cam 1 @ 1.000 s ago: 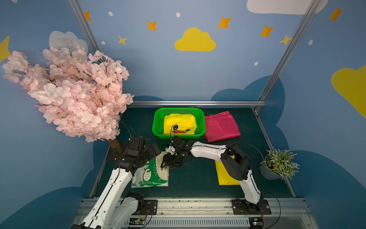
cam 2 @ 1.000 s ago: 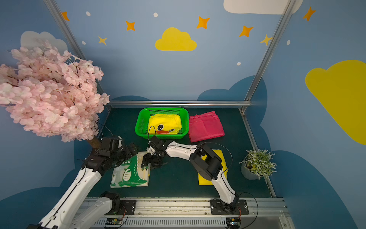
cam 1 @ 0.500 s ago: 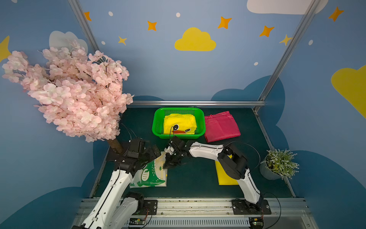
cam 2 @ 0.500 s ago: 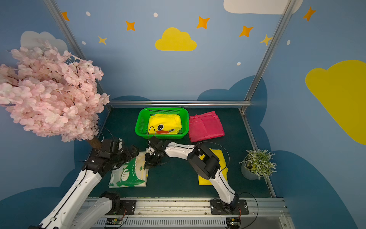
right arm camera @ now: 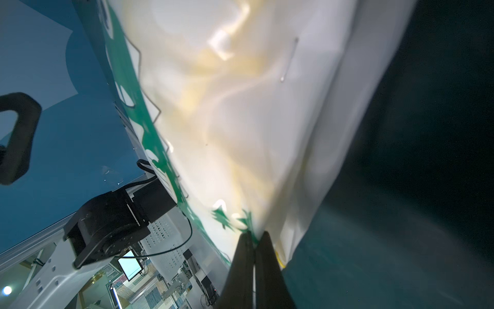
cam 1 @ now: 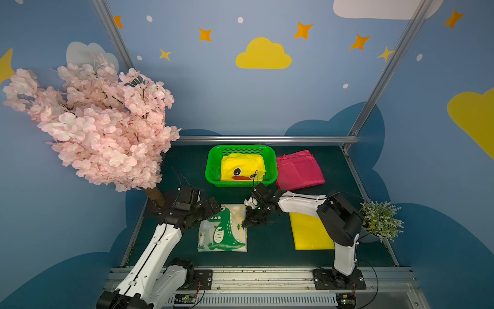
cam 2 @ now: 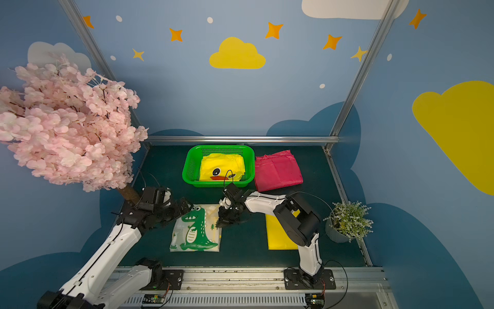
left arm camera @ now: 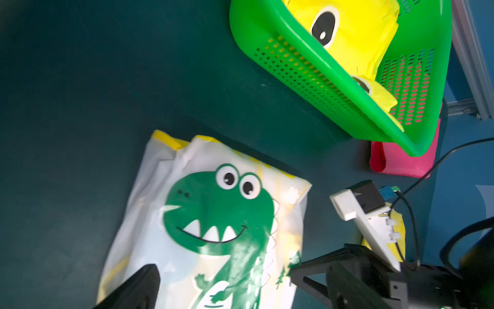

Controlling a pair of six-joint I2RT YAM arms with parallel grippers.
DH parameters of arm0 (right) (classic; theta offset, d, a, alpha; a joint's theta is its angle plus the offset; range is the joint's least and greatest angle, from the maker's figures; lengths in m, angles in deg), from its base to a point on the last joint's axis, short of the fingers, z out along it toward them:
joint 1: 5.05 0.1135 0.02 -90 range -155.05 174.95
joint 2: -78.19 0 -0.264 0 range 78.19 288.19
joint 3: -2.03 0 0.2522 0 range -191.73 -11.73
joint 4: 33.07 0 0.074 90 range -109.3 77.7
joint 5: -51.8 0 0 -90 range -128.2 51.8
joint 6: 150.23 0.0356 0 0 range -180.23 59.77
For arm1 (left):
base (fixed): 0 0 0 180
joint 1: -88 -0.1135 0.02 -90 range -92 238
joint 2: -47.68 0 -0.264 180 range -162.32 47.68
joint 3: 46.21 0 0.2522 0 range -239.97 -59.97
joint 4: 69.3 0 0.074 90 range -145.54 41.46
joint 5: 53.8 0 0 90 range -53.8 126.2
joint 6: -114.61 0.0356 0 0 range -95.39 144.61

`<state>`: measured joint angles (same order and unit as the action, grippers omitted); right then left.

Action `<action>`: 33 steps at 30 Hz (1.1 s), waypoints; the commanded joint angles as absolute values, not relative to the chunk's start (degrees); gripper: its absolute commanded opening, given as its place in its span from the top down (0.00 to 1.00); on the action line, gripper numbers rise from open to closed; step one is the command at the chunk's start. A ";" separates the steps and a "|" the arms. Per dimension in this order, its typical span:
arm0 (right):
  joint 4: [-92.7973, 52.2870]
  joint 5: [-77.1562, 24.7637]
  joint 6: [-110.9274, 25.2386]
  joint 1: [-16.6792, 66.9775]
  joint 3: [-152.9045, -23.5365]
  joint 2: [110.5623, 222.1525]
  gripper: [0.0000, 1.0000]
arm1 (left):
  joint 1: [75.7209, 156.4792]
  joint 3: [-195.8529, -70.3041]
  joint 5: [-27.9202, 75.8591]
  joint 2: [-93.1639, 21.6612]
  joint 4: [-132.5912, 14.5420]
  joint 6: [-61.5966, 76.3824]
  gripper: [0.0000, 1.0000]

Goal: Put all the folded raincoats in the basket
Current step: Move the raincoat to the center of the board.

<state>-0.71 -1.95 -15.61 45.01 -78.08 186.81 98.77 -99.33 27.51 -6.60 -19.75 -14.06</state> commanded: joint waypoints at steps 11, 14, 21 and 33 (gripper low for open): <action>8.45 -4.18 -25.30 35.95 -67.02 175.95 1.00 | 103.27 -92.35 19.68 -14.30 -29.83 -15.72 0.00; 8.90 -4.13 -26.24 35.35 -67.73 177.41 1.00 | 103.66 -91.46 17.66 -17.41 -32.32 -15.81 0.00; 9.35 -4.16 -27.15 35.20 -69.65 180.02 1.00 | 105.22 -89.65 13.98 -22.06 -38.92 -16.46 0.00; 9.77 -4.38 -27.45 35.11 -68.76 178.75 1.00 | 106.01 -84.04 11.26 -19.02 -48.48 -20.89 0.48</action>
<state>7.98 -3.67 -26.62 35.26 -68.46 179.42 105.72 -84.75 12.80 -21.29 -45.15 -19.61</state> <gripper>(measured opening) 0.050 0.555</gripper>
